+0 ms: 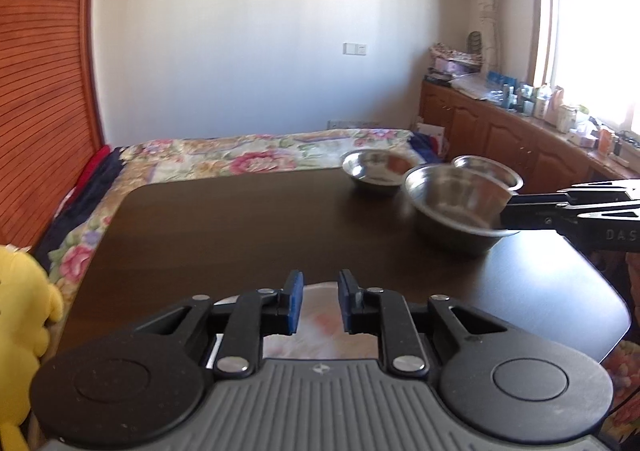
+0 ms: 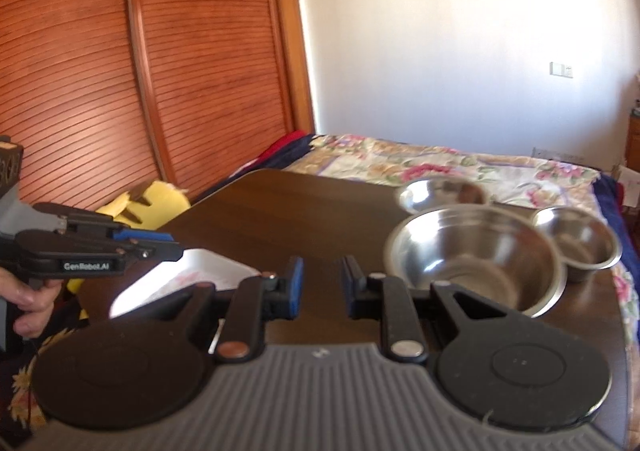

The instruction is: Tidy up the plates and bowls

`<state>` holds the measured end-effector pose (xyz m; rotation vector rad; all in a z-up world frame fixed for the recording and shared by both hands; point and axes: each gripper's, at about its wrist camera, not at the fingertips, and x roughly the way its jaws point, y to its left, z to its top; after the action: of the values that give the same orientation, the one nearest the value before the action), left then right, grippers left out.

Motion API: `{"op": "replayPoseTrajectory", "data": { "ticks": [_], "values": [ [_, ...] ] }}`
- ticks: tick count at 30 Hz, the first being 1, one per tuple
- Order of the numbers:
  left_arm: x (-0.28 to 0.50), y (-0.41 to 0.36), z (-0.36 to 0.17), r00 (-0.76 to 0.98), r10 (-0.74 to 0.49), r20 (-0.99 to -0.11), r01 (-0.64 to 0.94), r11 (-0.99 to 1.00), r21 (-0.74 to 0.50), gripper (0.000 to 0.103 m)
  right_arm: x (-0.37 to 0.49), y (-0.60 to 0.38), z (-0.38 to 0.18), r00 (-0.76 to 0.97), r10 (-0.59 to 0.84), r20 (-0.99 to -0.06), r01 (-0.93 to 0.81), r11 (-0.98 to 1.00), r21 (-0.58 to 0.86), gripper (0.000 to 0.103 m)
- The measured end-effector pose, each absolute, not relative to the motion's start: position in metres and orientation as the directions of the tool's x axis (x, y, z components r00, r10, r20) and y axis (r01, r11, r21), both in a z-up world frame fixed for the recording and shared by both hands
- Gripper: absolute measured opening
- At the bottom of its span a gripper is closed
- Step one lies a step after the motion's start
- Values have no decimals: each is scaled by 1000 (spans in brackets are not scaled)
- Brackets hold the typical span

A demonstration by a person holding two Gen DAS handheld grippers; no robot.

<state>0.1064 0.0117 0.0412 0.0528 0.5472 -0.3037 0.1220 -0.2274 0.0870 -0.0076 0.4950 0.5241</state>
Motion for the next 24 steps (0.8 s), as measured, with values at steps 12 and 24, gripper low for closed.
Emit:
{"op": "replayPoseTrajectory", "data": {
  "ticks": [12, 24],
  "values": [
    [142, -62, 46, 790, -345, -507, 374, 926, -49, 54, 145, -297, 78, 811, 403, -425, -380, 914, 140, 28],
    [179, -104, 35, 780, -342, -524, 372, 927, -51, 89, 170, -339, 63, 843, 342, -415, -300, 939, 166, 73]
  ]
}}
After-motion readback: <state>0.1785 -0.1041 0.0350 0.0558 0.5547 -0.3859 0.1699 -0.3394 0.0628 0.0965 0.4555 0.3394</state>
